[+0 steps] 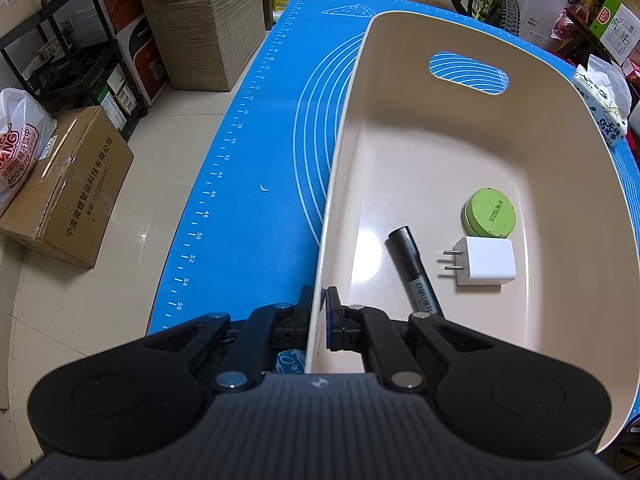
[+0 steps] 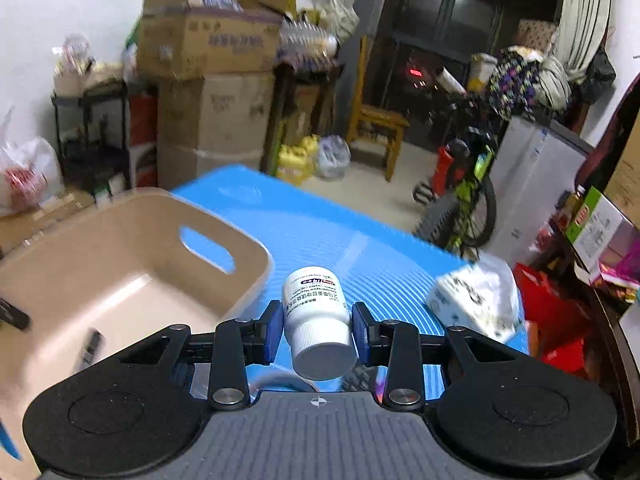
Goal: Organize rigid objects
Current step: 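Lift the white pill bottle into the bin and release it with right tool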
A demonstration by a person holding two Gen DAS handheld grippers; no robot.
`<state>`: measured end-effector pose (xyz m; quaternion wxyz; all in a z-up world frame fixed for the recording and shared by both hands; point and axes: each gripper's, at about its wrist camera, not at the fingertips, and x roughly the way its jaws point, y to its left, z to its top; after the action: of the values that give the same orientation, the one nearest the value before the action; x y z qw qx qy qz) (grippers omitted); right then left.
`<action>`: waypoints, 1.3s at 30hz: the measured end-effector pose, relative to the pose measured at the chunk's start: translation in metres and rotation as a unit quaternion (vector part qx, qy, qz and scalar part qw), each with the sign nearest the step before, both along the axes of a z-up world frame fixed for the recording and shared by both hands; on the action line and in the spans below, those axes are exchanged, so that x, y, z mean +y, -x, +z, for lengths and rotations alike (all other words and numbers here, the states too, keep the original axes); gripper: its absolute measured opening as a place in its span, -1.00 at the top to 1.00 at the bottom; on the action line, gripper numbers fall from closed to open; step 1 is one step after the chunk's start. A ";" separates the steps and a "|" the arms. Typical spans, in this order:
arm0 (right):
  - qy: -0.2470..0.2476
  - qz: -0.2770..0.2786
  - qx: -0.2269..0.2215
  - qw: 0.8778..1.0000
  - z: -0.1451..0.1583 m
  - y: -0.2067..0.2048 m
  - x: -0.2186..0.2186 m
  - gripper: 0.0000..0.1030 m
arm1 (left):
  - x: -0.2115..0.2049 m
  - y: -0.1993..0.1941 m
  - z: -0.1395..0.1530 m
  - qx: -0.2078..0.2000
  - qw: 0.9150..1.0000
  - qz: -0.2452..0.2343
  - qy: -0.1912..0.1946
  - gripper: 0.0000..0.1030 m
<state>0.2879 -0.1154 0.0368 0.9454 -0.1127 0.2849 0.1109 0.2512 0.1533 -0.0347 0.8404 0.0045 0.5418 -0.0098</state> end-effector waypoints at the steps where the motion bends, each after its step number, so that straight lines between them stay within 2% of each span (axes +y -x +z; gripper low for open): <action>1: -0.003 0.007 -0.003 1.000 0.004 0.002 0.006 0.14 | 0.000 0.000 0.000 0.000 1.000 0.000 0.000 0.87; 6: -0.023 0.051 -0.003 0.998 0.016 0.003 0.041 0.14 | 0.000 0.000 0.000 0.000 1.000 0.000 0.000 0.87; 11: -0.019 0.093 0.019 0.995 0.008 0.000 0.081 0.14 | 0.000 0.000 0.000 0.000 1.000 0.000 0.000 0.87; 16: 0.002 0.127 0.072 0.989 -0.016 -0.006 0.119 0.14 | 0.000 0.000 0.000 0.000 1.000 0.000 0.000 0.87; 24: 0.063 0.160 0.171 0.970 -0.061 -0.011 0.161 0.14 | 0.000 0.000 0.000 0.000 1.000 0.000 0.000 0.87; 29: 0.093 0.161 0.206 0.961 -0.078 -0.011 0.172 0.14 | 0.000 0.000 0.000 0.000 1.000 0.000 0.000 0.87; 32: 0.102 0.159 0.208 0.960 -0.081 -0.010 0.172 0.13 | 0.000 0.000 0.001 0.000 1.000 -0.001 0.000 0.87; 33: 0.105 0.157 0.204 0.961 -0.080 -0.010 0.173 0.03 | -0.001 0.000 0.001 0.000 1.000 -0.001 0.000 0.87; 35: 0.096 0.158 0.201 0.962 -0.078 -0.008 0.173 -0.02 | -0.001 0.000 0.001 0.000 1.000 -0.001 0.000 0.87; 38: 0.068 0.154 0.195 0.966 -0.070 -0.006 0.166 -0.26 | -0.001 0.000 0.002 0.000 1.000 0.000 0.001 0.87; 39: 0.054 0.155 0.189 0.968 -0.065 -0.005 0.162 -0.27 | -0.001 0.000 0.002 0.000 1.000 0.000 0.000 0.87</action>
<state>0.2932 0.0463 -0.0282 0.8379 -0.1838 0.4434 0.2598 0.2514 0.1523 -0.0329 0.8402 0.0043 0.5421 -0.0097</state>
